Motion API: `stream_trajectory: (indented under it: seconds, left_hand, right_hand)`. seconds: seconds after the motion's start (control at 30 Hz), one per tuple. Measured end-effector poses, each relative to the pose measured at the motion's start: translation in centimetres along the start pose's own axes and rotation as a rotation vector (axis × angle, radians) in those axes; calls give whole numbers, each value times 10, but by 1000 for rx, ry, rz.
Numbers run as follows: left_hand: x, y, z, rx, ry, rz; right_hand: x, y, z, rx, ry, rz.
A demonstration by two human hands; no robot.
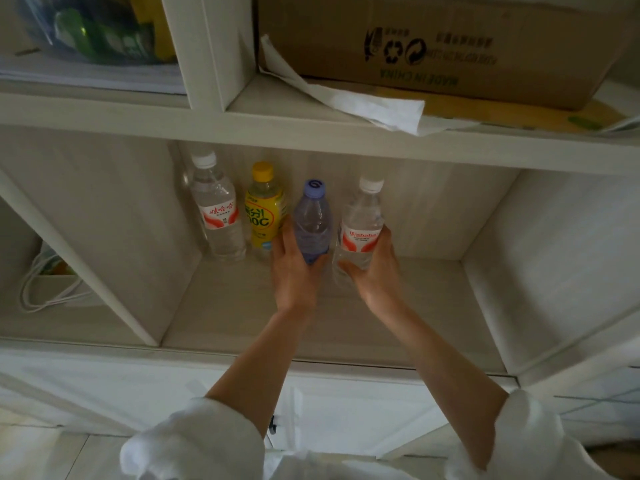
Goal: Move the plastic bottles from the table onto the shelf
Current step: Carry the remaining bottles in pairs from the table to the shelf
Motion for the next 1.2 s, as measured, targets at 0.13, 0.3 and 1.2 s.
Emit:
stream_trajectory:
  seconds: [0.13, 0.3, 1.2]
  left_hand:
    - [0, 4, -1, -6, 16, 18]
    - [0, 6, -5, 28, 45, 16]
    - [-19, -26, 7, 219, 54, 148]
  right_hand:
    - [5, 4, -4, 5, -11, -6]
    - [14, 6, -3, 25, -5, -34]
    - [-24, -11, -19, -78, 148, -156]
Point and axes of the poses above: each hand's wrist, its own x-axis towards the middle knuckle, its own y-axis out of the palm, z = x × y, the point moved 9 cm from there along x, towards the middle knuckle, and after that the axes turned 11 degrees about -z, right-handed, at the moved point
